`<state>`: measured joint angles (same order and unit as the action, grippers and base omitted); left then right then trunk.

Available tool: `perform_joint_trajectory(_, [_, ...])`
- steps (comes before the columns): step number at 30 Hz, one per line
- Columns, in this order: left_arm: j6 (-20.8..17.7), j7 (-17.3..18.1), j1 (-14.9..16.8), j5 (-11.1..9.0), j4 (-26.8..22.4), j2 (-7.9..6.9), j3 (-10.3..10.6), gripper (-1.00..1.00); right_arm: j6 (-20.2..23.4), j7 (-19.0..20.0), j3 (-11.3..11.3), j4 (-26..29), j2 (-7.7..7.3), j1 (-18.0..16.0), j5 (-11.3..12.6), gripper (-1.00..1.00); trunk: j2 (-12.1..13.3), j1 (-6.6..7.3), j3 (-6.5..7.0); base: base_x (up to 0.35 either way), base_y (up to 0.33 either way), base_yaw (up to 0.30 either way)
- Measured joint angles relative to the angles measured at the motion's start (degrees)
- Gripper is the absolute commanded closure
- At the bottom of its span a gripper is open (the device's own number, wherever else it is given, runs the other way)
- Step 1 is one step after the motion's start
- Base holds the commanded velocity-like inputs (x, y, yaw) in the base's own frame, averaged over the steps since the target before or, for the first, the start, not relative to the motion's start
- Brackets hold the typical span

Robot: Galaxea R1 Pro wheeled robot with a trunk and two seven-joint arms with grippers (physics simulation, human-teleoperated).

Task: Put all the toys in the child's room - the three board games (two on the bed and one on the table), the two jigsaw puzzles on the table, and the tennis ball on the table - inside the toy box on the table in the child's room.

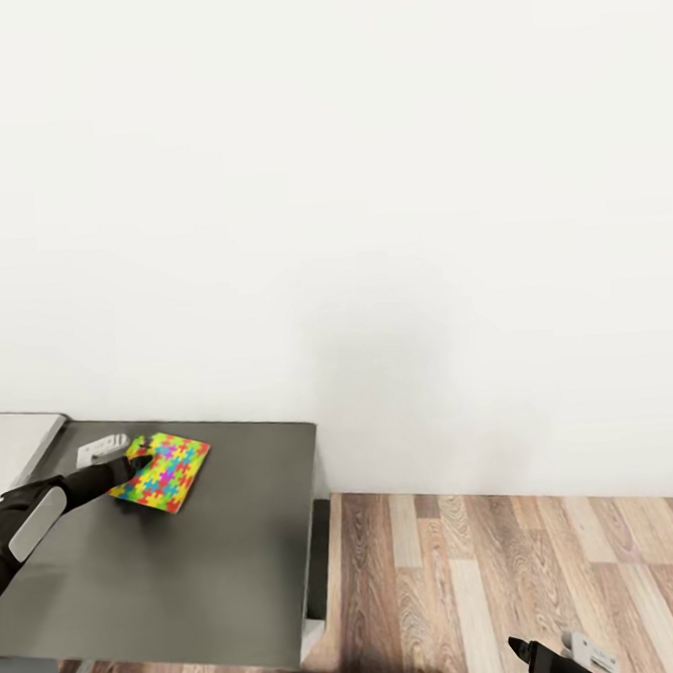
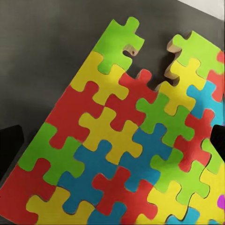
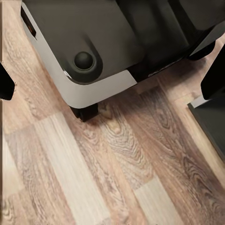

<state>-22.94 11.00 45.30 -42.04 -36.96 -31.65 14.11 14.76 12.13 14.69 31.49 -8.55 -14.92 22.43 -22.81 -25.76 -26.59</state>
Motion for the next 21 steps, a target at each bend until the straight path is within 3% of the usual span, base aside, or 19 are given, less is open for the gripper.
perform_joint_trajectory(21, [-0.10, -0.01, 0.00, 0.00, -0.01, 0.02, -0.01, -1.00, -0.04, 0.13, -0.01, -0.01, -0.17, -0.01, 0.01, -1.00, -0.01, 0.00, 0.00, -0.027, -0.113, 0.000])
